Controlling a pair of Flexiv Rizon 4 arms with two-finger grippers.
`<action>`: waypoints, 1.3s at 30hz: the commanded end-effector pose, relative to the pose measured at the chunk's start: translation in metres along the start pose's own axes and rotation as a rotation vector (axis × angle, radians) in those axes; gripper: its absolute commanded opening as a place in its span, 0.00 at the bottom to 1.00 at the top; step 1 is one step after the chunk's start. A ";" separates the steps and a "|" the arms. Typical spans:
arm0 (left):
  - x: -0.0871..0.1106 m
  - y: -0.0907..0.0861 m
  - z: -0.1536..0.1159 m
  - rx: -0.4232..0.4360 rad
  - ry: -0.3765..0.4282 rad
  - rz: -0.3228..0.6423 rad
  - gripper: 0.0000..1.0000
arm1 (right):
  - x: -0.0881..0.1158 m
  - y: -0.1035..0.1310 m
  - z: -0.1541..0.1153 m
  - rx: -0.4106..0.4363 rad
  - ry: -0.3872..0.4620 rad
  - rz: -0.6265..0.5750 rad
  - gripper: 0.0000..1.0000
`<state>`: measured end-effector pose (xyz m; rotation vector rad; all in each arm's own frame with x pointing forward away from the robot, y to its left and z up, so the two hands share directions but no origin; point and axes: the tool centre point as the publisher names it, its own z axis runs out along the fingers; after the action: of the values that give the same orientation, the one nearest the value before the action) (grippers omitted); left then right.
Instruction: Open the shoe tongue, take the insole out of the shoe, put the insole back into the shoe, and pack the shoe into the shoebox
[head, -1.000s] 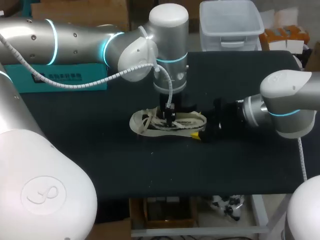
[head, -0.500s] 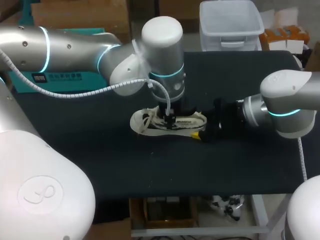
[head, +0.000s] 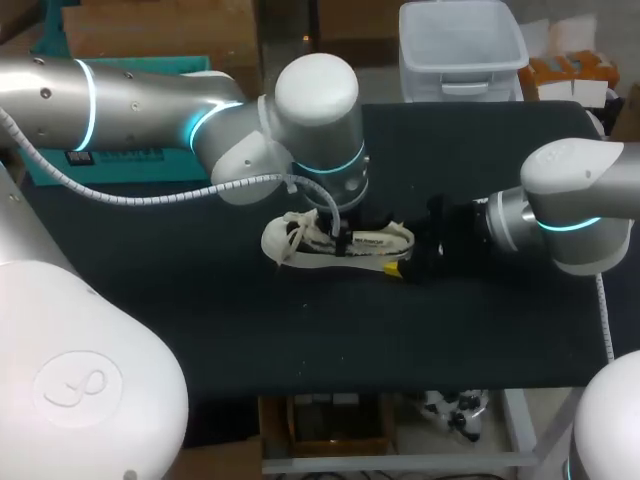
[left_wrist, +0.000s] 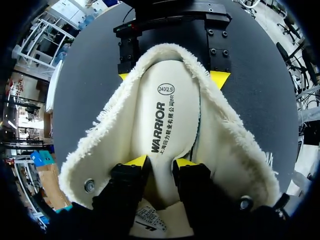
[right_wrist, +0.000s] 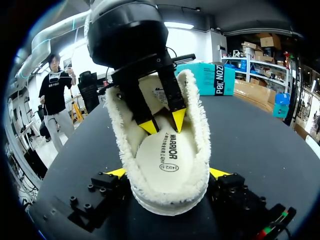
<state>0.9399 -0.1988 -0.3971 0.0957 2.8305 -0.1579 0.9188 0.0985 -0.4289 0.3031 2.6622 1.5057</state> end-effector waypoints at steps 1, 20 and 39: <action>-0.014 -0.006 0.083 -0.002 -0.056 -0.001 0.33 | 0.006 0.000 0.002 -0.003 0.004 -0.002 0.00; -0.033 -0.012 0.086 0.006 -0.154 -0.027 0.00 | 0.006 0.000 0.002 -0.003 0.004 -0.002 0.00; -0.029 -0.022 -0.034 0.220 0.019 -0.036 0.00 | 0.006 0.000 0.002 -0.003 0.004 -0.002 0.00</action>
<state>0.9558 -0.2228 -0.3705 0.0622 2.7839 -0.4058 0.9180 0.0983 -0.4282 0.3011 2.6636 1.5088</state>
